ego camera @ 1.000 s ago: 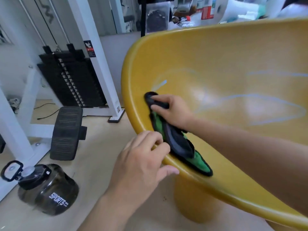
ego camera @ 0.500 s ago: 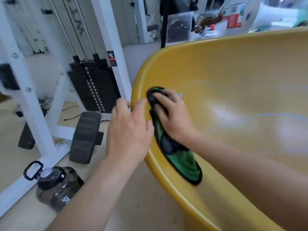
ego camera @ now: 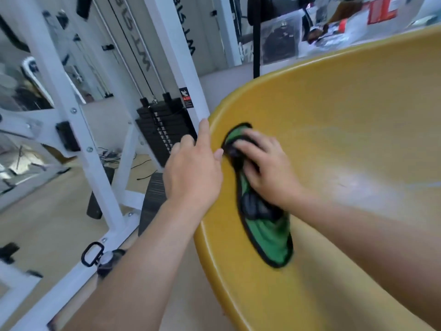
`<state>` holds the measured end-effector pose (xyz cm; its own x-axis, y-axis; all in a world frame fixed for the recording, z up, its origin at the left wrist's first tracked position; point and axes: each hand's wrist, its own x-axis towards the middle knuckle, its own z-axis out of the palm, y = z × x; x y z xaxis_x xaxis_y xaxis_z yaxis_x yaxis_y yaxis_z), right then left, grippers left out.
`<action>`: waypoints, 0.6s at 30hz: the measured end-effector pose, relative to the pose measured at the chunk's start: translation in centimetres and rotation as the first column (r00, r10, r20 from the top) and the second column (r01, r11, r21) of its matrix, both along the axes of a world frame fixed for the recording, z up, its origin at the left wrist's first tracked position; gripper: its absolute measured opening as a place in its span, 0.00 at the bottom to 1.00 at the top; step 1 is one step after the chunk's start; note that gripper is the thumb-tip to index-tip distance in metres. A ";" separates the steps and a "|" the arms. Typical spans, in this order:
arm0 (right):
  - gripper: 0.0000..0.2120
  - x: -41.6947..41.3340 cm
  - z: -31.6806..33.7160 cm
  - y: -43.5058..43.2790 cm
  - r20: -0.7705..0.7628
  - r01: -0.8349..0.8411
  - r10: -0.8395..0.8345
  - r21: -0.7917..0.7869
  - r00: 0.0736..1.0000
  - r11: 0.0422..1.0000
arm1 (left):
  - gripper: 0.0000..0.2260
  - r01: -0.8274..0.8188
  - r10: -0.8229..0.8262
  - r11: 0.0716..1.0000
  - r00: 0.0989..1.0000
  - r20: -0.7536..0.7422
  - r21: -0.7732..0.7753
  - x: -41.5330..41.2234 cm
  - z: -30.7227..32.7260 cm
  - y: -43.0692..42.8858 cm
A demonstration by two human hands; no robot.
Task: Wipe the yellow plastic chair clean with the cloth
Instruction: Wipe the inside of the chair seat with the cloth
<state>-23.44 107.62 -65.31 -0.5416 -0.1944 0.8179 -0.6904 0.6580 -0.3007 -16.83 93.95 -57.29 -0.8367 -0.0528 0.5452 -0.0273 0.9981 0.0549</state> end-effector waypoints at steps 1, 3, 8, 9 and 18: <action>0.19 -3.6 2.2 0.8 0.036 0.130 -0.126 -0.136 0.991 0.982 | 0.27 0.015 -0.015 1.000 1.000 -0.017 0.008 0.0 -0.1 -0.2; 0.21 -6.6 4.3 1.5 0.279 0.380 -0.295 -0.328 0.914 0.865 | 0.26 0.039 -0.039 0.999 0.998 -0.056 0.004 -0.2 -0.3 -0.3; 0.23 9.3 -4.8 -1.2 0.170 -0.080 0.070 0.053 0.983 0.995 | 0.26 0.038 -0.034 0.999 0.996 -0.078 0.039 0.2 -0.3 -1.0; 0.22 11.6 -6.1 -0.2 0.153 -0.222 0.197 0.175 0.969 0.959 | 0.26 0.046 -0.041 0.997 0.996 -0.081 0.062 0.3 -0.2 -0.9; 0.22 -6.7 2.5 2.6 0.428 0.554 -0.411 -0.296 0.805 0.778 | 0.26 0.024 -0.021 0.999 0.995 -0.097 0.031 0.5 -0.3 -0.6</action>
<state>-30.14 110.24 -62.81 -0.7166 0.4598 0.5245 -0.1279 0.6525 -0.7469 -16.30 93.36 -57.60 -0.7814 -0.0539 0.6217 0.0018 0.9961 0.0885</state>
